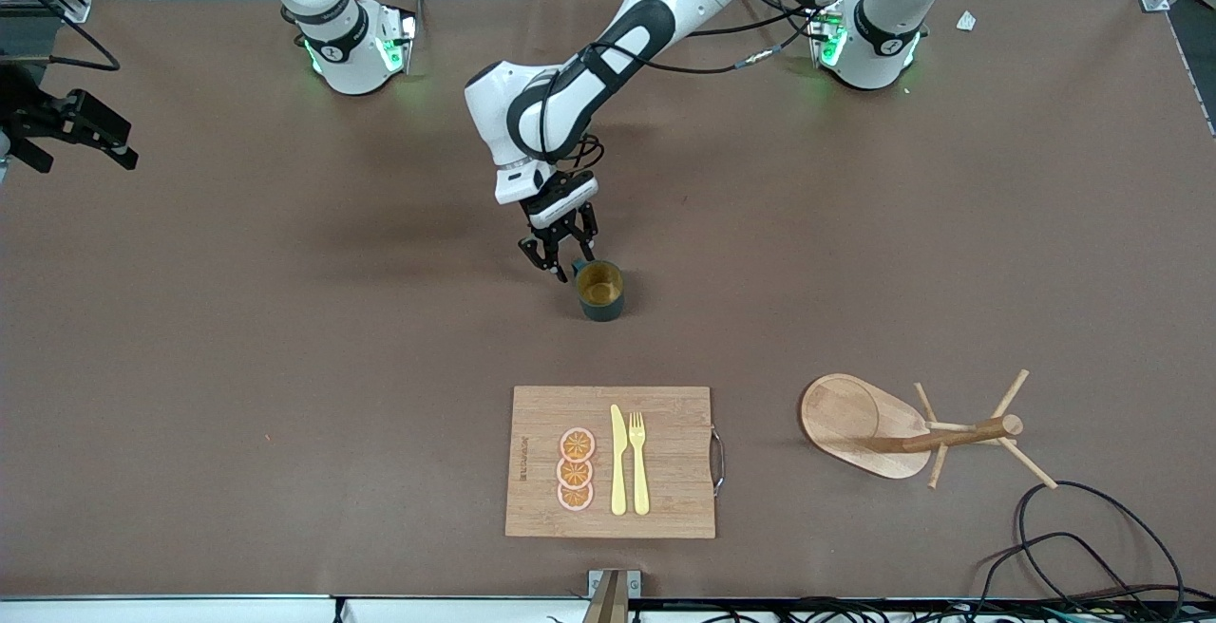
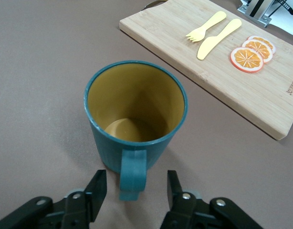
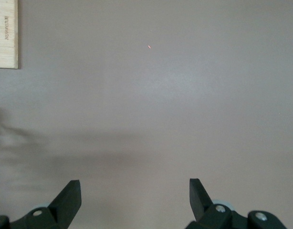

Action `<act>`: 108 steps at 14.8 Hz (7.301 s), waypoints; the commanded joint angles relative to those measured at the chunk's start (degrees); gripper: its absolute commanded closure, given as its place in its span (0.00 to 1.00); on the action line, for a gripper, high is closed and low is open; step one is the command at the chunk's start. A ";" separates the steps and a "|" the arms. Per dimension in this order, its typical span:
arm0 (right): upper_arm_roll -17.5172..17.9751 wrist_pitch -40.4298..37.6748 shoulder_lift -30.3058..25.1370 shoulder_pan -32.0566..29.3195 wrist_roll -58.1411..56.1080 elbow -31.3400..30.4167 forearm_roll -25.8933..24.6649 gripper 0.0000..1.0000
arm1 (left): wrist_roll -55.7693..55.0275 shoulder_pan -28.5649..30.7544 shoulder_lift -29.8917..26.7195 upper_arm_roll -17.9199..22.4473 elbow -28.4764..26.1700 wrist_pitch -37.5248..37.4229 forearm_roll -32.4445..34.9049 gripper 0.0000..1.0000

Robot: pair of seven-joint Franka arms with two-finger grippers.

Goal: Pass cup and hang on rack
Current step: 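Lower the left gripper and grasp the teal mug handle, then lift the mug with the left gripper and carry it toward the rack, then slide the mug handle onto a rack peg with the left gripper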

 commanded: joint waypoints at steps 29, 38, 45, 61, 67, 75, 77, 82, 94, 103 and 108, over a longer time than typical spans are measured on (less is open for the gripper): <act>-0.19 -0.72 0.07 1.05 -0.49 0.99 -0.82 0.00 | 42.26 29.77 -26.96 0.33 0.58 -1.29 -47.24 1.00; -0.19 -1.76 0.07 1.23 -0.40 0.99 -0.73 0.00 | 62.05 51.22 -27.94 0.25 -0.03 -4.18 -81.62 1.00; -0.19 -1.86 0.07 1.23 -0.40 1.07 -0.73 0.00 | 71.19 61.95 -23.37 0.25 -0.12 -14.29 -102.64 0.97; -0.19 -1.86 0.07 1.23 -0.40 1.07 -0.73 0.00 | 87.01 70.84 -18.18 0.33 -0.12 -20.98 -109.42 0.99; -0.19 -1.86 0.07 1.23 -0.40 1.07 -0.73 0.00 | 91.67 72.60 -17.21 0.33 -0.12 -22.65 -110.73 0.99; -0.19 -1.86 0.07 1.14 -0.40 1.07 -0.73 0.00 | 95.90 73.57 -16.51 0.33 -0.12 -22.65 -112.15 0.99; -0.19 -1.86 0.07 1.14 -0.49 1.07 -0.73 0.00 | 97.74 74.09 -16.33 0.33 -0.12 -22.65 -112.24 0.99; -0.19 -1.86 0.07 1.14 -0.49 1.07 -0.73 0.00 | 100.91 75.24 -15.28 0.33 -0.21 -23.79 -112.85 0.99; -0.19 -1.86 0.15 1.14 -0.49 1.07 -0.73 0.00 | 100.82 76.38 -12.82 0.42 -0.30 -23.79 -115.58 0.99; -0.19 -1.86 0.15 1.14 -0.49 1.07 -0.73 0.00 | 100.56 76.91 -12.11 0.42 -0.21 -23.62 -115.49 0.99; -0.19 -1.86 0.15 1.14 -0.49 1.07 -0.73 0.00 | 100.56 77.17 -12.03 0.42 -0.21 -23.44 -115.49 0.98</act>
